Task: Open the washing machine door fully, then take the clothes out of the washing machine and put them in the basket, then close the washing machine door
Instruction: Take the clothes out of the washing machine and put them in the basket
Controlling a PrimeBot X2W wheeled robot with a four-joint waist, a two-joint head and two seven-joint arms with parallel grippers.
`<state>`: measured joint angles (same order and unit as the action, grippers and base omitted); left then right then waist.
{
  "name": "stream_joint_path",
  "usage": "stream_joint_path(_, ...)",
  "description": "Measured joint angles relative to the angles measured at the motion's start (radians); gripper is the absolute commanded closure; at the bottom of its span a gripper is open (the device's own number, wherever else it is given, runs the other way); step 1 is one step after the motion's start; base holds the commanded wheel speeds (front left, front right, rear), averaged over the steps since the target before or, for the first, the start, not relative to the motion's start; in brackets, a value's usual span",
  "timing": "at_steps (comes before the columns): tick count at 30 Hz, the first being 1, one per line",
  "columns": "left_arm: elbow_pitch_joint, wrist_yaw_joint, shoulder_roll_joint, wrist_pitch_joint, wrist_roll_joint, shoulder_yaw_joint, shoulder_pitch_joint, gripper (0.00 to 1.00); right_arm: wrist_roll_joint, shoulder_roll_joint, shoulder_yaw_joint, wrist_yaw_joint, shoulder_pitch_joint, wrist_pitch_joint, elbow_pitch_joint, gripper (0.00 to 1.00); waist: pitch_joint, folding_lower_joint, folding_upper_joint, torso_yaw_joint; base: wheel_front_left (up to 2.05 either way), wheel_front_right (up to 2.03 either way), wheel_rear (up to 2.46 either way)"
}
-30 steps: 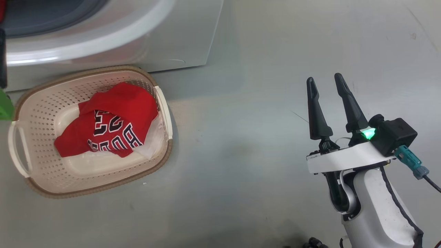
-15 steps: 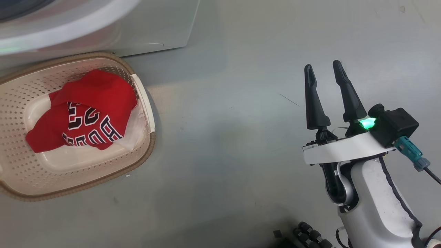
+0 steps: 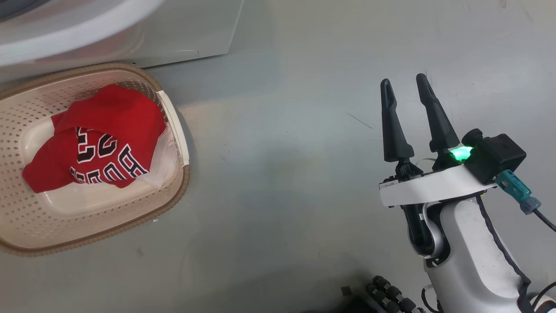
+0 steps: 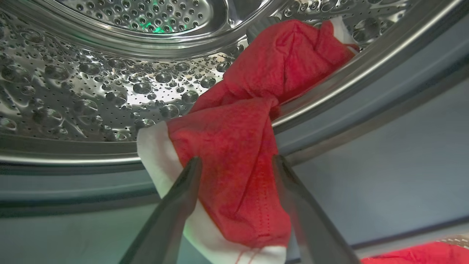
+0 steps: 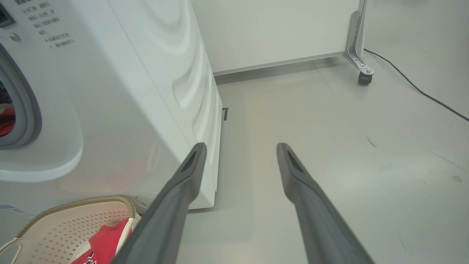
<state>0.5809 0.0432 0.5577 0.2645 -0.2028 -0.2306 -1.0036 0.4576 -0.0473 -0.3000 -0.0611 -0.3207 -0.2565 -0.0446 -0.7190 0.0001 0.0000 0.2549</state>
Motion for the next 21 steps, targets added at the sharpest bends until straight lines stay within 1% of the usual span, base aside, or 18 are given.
stream_joint_path(9,0.054,0.003,0.0,0.033,0.002,-0.004,-0.075,0.0,0.0,0.0,-0.01,0.002,-0.002,0.0,0.002,0.0,-0.025,0.0,0.0,0.008,0.0,0.0,0.0)
stream_joint_path(17,0.1,0.006,0.0,0.032,0.011,-0.014,-0.101,0.0,0.0,0.0,-0.012,0.004,-0.015,0.0,0.002,0.0,-0.041,0.0,0.0,0.016,0.0,0.0,0.0)
stream_joint_path(19,0.108,0.007,0.001,0.032,0.011,-0.015,-0.108,0.0,0.0,0.0,-0.012,0.011,-0.015,0.0,0.002,0.0,-0.043,0.0,0.0,0.017,0.0,0.0,0.0)
stream_joint_path(21,0.115,0.011,0.001,0.029,0.011,-0.016,-0.116,0.0,0.0,0.0,-0.012,0.012,-0.016,0.0,0.003,0.0,-0.045,0.0,0.0001,0.019,0.0,0.0,0.0)
